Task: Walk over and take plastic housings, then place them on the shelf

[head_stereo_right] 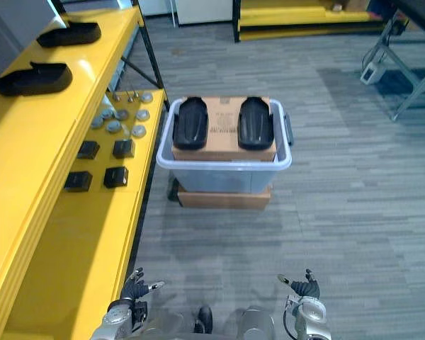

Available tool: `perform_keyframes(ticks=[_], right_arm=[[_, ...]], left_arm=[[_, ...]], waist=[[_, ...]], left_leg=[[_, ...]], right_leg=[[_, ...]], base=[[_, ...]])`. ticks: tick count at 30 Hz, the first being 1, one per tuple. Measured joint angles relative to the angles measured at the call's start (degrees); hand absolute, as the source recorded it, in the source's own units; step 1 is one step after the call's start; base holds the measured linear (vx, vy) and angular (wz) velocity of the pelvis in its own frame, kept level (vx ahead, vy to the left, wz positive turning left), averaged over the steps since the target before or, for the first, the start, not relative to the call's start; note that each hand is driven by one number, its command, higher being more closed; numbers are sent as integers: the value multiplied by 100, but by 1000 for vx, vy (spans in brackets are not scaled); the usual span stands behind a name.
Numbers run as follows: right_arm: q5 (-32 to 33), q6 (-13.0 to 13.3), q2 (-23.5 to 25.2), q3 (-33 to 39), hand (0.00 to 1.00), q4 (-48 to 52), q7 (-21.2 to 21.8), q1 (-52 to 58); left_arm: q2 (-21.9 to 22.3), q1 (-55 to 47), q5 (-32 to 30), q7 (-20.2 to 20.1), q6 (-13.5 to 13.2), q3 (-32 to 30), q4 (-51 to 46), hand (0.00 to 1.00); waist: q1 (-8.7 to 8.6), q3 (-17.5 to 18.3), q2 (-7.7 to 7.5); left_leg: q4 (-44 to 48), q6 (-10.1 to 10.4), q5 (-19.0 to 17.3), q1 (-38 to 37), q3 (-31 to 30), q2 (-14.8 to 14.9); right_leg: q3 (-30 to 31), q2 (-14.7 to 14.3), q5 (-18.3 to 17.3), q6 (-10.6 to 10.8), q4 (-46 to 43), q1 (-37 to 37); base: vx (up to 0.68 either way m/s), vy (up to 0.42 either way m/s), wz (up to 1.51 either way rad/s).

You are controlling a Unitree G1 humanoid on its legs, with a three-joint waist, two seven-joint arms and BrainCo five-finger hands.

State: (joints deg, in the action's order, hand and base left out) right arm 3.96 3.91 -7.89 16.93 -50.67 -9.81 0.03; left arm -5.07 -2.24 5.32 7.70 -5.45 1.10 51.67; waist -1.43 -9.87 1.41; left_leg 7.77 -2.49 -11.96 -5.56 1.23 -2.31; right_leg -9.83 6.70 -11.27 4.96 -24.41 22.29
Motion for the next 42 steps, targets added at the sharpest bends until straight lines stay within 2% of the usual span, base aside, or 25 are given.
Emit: perform_keyframes(ticks=[1,2,3,4,5,6,7,8,9,10,11,13,14,15,16,18,20,23,27,31,32,35,39,42], right_arm=[[-1,-8,-4,7,0,-67,0,33],[-3,-20,-22,11,0,-129,-2,63],[-3,-23,-3,14,0,-155,-2,37],[-1,-25,3,44,0,-165,0,65],[1,-27,13,62,0,-180,0,100],[2,-27,45,7,0,-156,1,192],[9,-27,63,-6,0,-146,1,197],[23,-27,127,-5,0,-84,1,283],[81,-16,201,14,0,-60,-2,327],[118,-9,213,17,0,-60,0,321],[172,0,237,30,0,-50,-1,293],[233,1,243,76,0,-43,-6,310],[243,0,233,116,0,-83,-7,336],[245,-3,171,130,0,-104,-9,372],[246,-4,161,155,0,-151,-9,364],[271,-21,208,174,0,-200,-12,389],[344,-21,232,305,0,-204,-29,394],[502,-13,225,446,0,-189,-48,356],[623,-20,182,793,0,99,-159,334],[754,-16,-15,1349,0,1229,-348,442],[859,18,-115,1487,0,1773,-439,486],[904,96,-269,1628,0,2700,-510,502],[782,207,-452,1491,0,3619,-505,537],[501,274,-710,953,0,3881,-461,342]], left_arm=[[-12,-3,-35,0,16,3,112,0],[13,-43,-96,-1,15,0,184,0],[2,-80,-135,-4,16,-10,238,0],[30,-94,-155,-7,25,-10,307,0],[67,-113,-158,-7,24,-21,303,0],[127,-112,-162,-7,21,-92,290,0],[142,-115,-161,-9,18,-103,280,0],[181,-126,-161,-13,9,-121,243,0],[208,-127,-161,-14,13,-124,243,0],[235,-132,-161,-16,13,-122,241,0],[293,-122,-161,-25,12,-113,212,0],[297,-120,-154,-29,13,-113,188,0],[298,-121,-153,-28,12,-97,189,0],[314,-125,-153,-27,13,-48,196,0],[310,-127,-153,-28,14,-50,225,0],[229,-126,-154,-18,21,-53,300,0],[158,-121,-155,-17,23,-52,317,0],[73,-130,-157,-12,26,-52,332,0],[-74,-132,-165,-4,28,-56,321,0],[-81,-156,-172,-8,26,-60,286,0],[-82,-192,-180,-10,25,-61,287,0],[-73,-251,-272,-20,25,-58,281,0],[-74,-468,-341,-38,16,-53,230,0],[-67,-601,-382,-142,12,-47,211,0]], waist=[[-31,-15,-22],[-35,5,23],[17,13,14],[-1,14,21],[-9,10,65],[-23,-12,122],[-16,-25,111],[35,-24,153],[100,-7,173],[108,-14,121],[151,-10,128],[202,3,148],[213,35,197],[212,87,337],[212,96,389],[212,146,188],[200,154,82],[210,159,54],[202,201,75],[157,212,85],[58,224,83],[11,237,77],[-22,448,112],[0,478,118]], left_leg=[[-52,106,-113,-169,-88,65],[-28,211,-192,-249,-172,211],[157,251,-211,-202,-179,237],[693,427,-277,-84,-172,267],[1344,593,-319,76,-150,343],[2685,842,-180,572,-76,504],[3029,916,-169,701,-34,566],[4090,884,-202,1136,207,867],[4432,747,-283,1429,425,1048],[4360,694,-315,1527,490,1064],[3652,637,-353,1710,589,1018],[2604,650,-338,1727,534,932],[1624,785,-120,1653,350,818],[906,734,550,1595,199,811],[830,565,780,1572,135,807],[428,499,883,1325,204,627],[182,434,940,1234,325,540],[-34,415,951,1012,516,483],[-317,412,951,809,715,437],[-526,406,952,736,838,406],[-586,360,980,732,836,385],[-594,356,982,686,822,337],[-761,306,1017,601,677,337],[-867,255,1102,578,640,336]], right_leg=[[61,-103,1088,-130,546,-107],[122,-270,1208,-508,511,-160],[114,-279,1007,-607,240,-95],[41,-241,710,-751,-72,-116],[-38,-254,533,-808,-168,-270],[-172,-292,350,-865,-130,-622],[-206,-308,312,-880,-111,-696],[-302,-416,205,-963,9,-1034],[-327,-464,174,-969,139,-1316],[-331,-462,170,-963,223,-1415],[-301,-439,176,-949,453,-1606],[-271,-428,149,-885,561,-1744],[-267,-433,104,-809,568,-1770],[-261,-526,42,-709,552,-1750],[-225,-544,11,-665,541,-1754],[-112,-365,-33,-560,625,-1837],[-39,-294,16,-460,801,-1866],[149,-269,146,-326,1125,-2041],[439,-290,303,-263,1451,-2100],[709,-321,490,-210,1728,-2109],[739,-318,544,-197,1811,-2111],[848,-305,576,-183,1866,-2133],[823,-339,583,-189,1880,-2149],[806,-352,653,-198,1929,-2153]], base=[[489,-253,24],[491,-265,10],[483,-292,4],[367,-231,15],[444,-268,42],[361,-210,33],[339,-194,33],[245,-138,8],[294,-135,6],[229,-84,-6],[214,-60,-3],[219,0,-6],[277,45,-4],[212,64,-7],[200,82,-15],[191,82,-11],[152,111,-10],[115,94,-28],[80,58,-44],[53,42,-34],[29,45,-15],[16,39,-16],[-3,-1,0],[-59,-3,3]])
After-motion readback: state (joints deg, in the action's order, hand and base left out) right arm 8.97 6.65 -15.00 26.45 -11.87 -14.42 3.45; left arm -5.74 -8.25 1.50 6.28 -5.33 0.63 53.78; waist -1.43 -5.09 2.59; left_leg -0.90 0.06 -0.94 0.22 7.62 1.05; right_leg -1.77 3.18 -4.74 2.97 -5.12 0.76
